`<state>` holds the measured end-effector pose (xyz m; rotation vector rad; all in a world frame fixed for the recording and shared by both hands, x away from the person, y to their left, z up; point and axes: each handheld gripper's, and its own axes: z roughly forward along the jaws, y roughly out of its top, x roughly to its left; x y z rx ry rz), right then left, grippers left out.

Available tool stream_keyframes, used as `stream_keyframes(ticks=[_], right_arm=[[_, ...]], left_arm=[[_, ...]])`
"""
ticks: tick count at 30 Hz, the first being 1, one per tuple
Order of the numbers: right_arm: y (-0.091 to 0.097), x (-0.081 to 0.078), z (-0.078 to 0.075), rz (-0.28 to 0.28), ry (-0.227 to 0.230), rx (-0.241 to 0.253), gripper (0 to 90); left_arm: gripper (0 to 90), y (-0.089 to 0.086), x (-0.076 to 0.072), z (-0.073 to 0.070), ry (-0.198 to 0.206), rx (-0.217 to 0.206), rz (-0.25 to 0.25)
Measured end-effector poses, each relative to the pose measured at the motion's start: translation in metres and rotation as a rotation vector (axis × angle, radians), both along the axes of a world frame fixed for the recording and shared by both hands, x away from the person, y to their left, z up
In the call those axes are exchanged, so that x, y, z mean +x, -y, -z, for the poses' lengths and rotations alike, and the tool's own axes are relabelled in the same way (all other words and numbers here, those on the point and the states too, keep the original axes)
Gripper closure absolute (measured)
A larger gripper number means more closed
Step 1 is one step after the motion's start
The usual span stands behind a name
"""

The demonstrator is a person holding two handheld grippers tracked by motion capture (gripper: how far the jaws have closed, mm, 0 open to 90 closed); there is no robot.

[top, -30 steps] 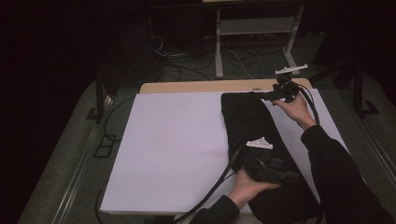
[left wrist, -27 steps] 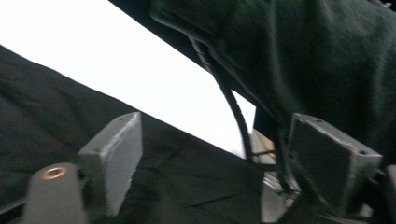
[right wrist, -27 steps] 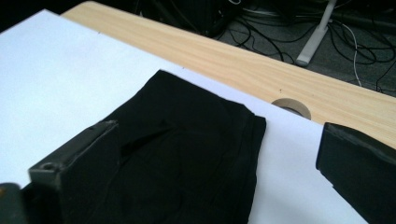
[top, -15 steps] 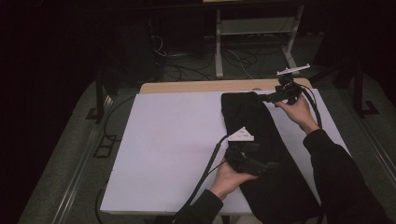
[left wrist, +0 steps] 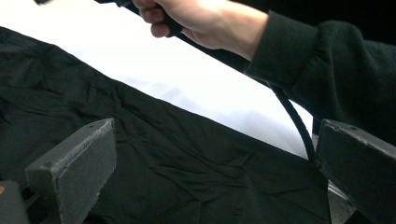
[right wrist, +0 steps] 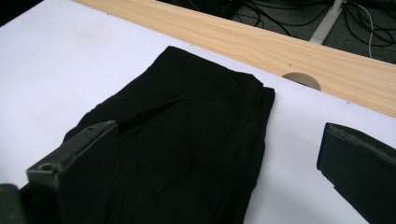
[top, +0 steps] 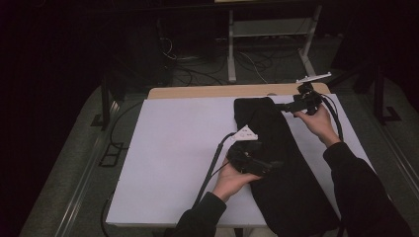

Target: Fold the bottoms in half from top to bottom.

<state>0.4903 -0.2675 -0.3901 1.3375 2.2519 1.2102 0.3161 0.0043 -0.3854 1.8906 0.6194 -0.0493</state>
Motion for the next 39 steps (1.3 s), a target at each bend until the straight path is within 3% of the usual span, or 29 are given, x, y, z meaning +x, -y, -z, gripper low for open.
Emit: stream_keyframes(ticks=[3, 6, 24, 39], right_arm=[[0.003, -0.002, 0.001, 0.004, -0.002, 0.015, 0.0], [0.004, -0.004, 0.004, 0.005, -0.007, 0.021, 0.0], [0.004, -0.012, 0.011, -0.023, -0.018, 0.039, 0.0], [-0.001, -0.015, 0.013, -0.047, -0.020, 0.044, 0.0]], left_arm=[[0.0, -0.002, 0.004, -0.004, 0.008, 0.005, -0.015], [0.0, -0.005, 0.008, -0.008, -0.008, -0.016, -0.022], [0.0, -0.019, 0.034, -0.020, 0.035, 0.036, -0.100], [0.0, -0.032, 0.060, -0.041, 0.073, 0.068, -0.141]])
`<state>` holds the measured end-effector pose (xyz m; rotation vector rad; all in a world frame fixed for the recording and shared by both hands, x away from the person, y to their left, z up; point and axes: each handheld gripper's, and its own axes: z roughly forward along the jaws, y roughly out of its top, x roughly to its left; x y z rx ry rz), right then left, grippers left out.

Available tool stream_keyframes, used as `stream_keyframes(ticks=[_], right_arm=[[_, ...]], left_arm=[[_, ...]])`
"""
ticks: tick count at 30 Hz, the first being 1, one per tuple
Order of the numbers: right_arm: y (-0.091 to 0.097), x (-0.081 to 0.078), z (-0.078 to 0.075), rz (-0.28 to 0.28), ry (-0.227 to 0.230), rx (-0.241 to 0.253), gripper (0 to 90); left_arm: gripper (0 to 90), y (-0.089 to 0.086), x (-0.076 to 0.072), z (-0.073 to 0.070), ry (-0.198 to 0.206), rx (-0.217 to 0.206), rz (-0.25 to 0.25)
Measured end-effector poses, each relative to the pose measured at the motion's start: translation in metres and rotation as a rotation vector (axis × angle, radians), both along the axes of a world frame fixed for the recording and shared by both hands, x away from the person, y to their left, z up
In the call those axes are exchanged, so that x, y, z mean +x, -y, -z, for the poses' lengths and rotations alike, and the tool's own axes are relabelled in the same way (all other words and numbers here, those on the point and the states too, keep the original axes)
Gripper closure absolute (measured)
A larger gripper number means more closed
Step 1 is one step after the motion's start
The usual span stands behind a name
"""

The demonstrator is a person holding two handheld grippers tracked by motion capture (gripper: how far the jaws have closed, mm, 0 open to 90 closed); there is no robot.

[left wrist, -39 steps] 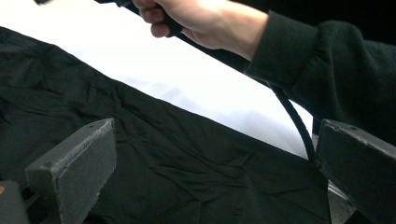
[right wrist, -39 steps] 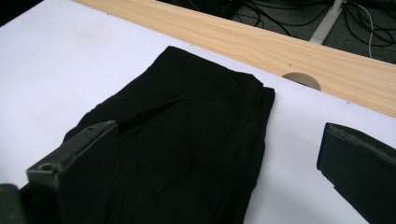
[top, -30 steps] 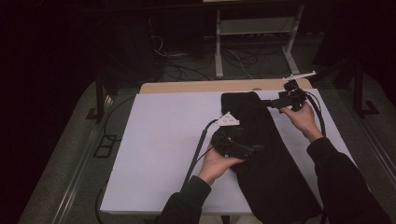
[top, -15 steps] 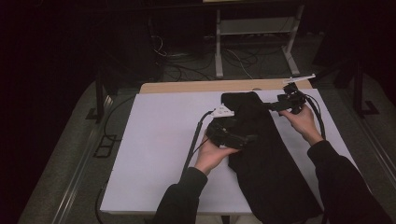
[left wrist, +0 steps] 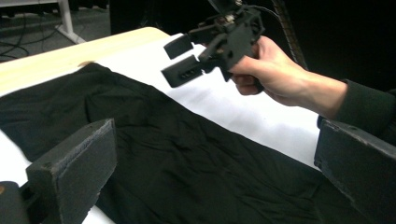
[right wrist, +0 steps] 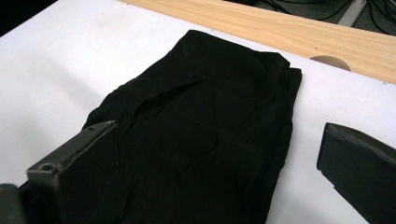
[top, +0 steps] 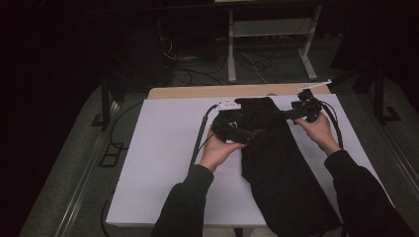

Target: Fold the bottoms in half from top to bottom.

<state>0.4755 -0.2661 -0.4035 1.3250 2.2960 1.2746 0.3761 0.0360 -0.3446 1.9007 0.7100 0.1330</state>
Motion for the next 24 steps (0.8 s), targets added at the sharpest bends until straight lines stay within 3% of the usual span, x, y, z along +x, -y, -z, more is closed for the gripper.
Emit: stream_keyframes(ticks=[5, 13, 20, 24], right_arm=[[0.000, -0.002, 0.000, -0.004, 0.000, 0.000, 0.0], [0.001, -0.002, 0.000, -0.004, -0.001, 0.000, 0.0], [0.004, -0.002, 0.002, -0.004, -0.008, 0.005, 0.0], [0.005, -0.001, 0.004, -0.003, -0.017, 0.010, 0.0]], left_arm=[[0.0, -0.001, 0.011, -0.005, 0.006, 0.014, -0.010], [0.0, 0.000, 0.028, -0.015, 0.000, 0.027, 0.020], [0.0, 0.002, 0.044, -0.012, 0.011, 0.066, -0.012], [0.0, 0.000, 0.051, -0.006, 0.004, 0.054, -0.032]])
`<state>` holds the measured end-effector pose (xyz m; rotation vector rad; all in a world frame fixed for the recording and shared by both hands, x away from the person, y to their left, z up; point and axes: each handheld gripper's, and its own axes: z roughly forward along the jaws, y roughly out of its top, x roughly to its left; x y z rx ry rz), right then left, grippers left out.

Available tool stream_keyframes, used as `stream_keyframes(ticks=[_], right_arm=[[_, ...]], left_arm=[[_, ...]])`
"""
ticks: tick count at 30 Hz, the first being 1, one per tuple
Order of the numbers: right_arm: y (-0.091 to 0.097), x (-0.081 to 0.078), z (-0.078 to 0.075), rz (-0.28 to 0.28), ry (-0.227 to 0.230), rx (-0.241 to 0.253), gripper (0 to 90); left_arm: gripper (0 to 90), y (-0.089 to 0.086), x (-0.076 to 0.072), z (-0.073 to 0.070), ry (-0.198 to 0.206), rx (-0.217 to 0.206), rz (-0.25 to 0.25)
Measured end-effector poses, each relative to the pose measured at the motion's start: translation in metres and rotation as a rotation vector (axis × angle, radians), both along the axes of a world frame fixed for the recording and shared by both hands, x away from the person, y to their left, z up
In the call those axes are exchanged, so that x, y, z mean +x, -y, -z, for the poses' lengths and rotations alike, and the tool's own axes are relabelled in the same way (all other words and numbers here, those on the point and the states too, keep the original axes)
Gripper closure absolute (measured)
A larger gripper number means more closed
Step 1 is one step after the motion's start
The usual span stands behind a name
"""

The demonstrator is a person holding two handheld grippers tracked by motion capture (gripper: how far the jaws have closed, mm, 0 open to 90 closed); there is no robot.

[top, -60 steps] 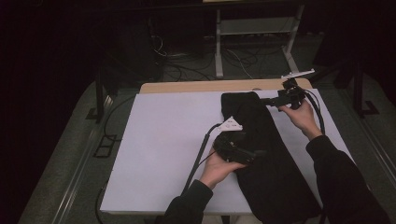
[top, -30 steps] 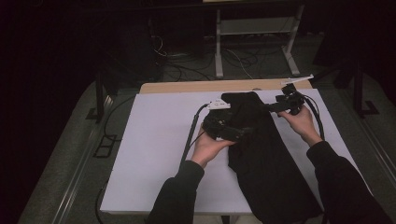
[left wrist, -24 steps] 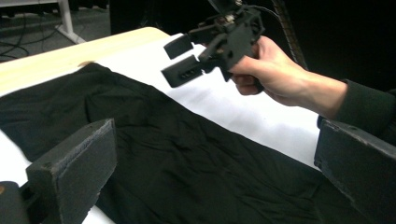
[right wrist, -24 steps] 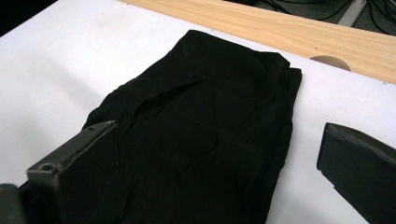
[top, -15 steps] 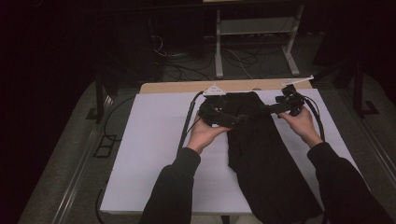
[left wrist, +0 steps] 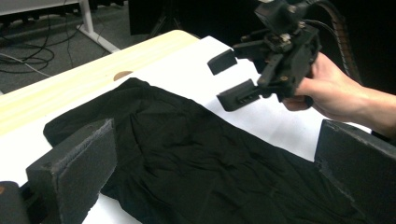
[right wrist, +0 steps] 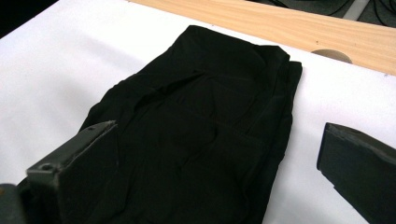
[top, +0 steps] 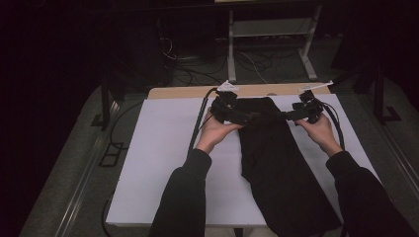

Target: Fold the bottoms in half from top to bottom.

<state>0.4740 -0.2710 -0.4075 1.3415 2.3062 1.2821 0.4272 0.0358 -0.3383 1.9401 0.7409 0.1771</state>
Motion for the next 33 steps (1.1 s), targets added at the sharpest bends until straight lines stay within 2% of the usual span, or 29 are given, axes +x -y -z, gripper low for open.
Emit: stream_keyframes(ticks=[11, 16, 22, 26, 29, 33], right_arm=[[0.000, 0.004, 0.008, 0.001, -0.025, 0.002, 0.0], [0.000, 0.005, 0.011, 0.009, -0.038, -0.009, 0.0], [0.005, 0.007, 0.011, 0.046, -0.064, -0.007, 0.0], [0.009, 0.009, 0.012, 0.061, -0.074, 0.014, 0.0], [0.011, 0.011, 0.016, 0.080, -0.081, 0.019, 0.0], [0.012, 0.015, 0.019, 0.088, -0.086, 0.015, 1.6]], left_arm=[[0.0, -0.004, 0.022, 0.021, -0.035, -0.041, -0.052], [0.0, -0.008, 0.030, 0.032, -0.071, -0.094, -0.081], [0.0, -0.014, 0.044, 0.048, -0.142, -0.154, -0.124], [0.0, -0.014, 0.051, 0.058, -0.173, -0.156, -0.141], [0.0, -0.013, 0.055, 0.068, -0.218, -0.150, -0.147], [0.0, -0.012, 0.059, 0.078, -0.239, -0.140, -0.168]])
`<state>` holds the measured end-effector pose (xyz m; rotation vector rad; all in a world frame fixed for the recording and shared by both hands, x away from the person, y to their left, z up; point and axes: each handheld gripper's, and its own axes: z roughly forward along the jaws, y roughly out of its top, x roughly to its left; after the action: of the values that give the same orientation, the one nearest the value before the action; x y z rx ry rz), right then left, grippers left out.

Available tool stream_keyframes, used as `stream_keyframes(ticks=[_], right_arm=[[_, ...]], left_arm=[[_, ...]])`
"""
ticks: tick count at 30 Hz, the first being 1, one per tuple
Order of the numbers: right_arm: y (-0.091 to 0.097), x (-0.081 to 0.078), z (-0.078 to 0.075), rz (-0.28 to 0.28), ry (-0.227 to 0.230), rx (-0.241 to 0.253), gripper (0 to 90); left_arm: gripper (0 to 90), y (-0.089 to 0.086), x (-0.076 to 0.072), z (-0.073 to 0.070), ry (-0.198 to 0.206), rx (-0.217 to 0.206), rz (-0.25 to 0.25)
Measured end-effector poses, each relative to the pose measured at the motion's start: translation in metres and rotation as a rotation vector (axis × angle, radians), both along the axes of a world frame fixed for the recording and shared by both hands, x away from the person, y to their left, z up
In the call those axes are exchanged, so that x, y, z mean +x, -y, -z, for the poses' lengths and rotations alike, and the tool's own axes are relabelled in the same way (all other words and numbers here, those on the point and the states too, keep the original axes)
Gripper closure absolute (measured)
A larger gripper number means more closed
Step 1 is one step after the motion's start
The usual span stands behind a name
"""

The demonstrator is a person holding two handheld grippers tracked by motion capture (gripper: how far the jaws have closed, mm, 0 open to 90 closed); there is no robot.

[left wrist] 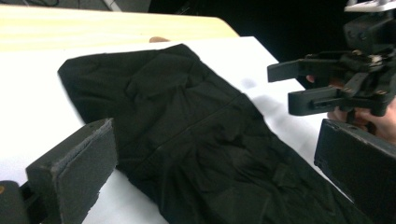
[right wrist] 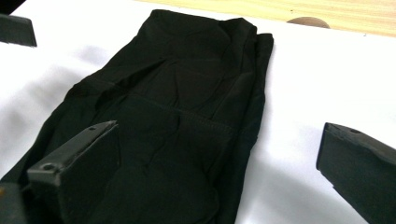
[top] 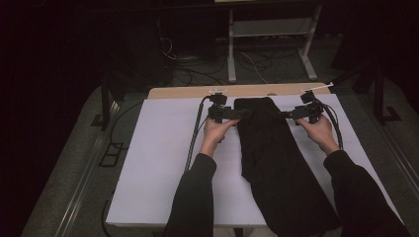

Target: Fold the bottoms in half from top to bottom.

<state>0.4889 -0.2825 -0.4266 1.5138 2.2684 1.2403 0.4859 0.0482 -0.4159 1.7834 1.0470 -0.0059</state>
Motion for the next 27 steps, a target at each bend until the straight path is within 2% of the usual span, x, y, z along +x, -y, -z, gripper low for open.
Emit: stream_keyframes(ticks=[4, 6, 8, 12, 17, 23, 27], right_arm=[[0.002, 0.004, 0.000, 0.005, -0.006, 0.000, 3.0], [0.001, 0.007, 0.000, 0.005, -0.016, -0.021, 3.2], [0.000, 0.010, -0.001, -0.004, -0.040, -0.023, 3.4], [-0.003, 0.014, 0.000, -0.029, -0.054, -0.027, 8.4], [-0.006, 0.021, 0.003, -0.040, -0.094, -0.038, 11.8], [-0.006, 0.026, 0.005, -0.048, -0.144, -0.022, 18.6], [-0.005, 0.027, 0.011, -0.043, -0.168, -0.035, 21.7]], left_arm=[[0.0, -0.002, 0.005, 0.010, -0.034, -0.010, -0.032], [0.0, -0.002, 0.006, 0.014, -0.050, -0.013, -0.041], [0.0, -0.002, 0.007, 0.017, -0.064, -0.017, -0.042], [0.0, 0.002, 0.008, 0.024, -0.085, -0.005, -0.039], [6.7, 0.003, 0.007, 0.029, -0.094, -0.022, -0.068], [14.3, 0.000, 0.008, 0.036, -0.133, -0.062, -0.089], [15.2, -0.001, 0.008, 0.041, -0.148, -0.048, -0.078]])
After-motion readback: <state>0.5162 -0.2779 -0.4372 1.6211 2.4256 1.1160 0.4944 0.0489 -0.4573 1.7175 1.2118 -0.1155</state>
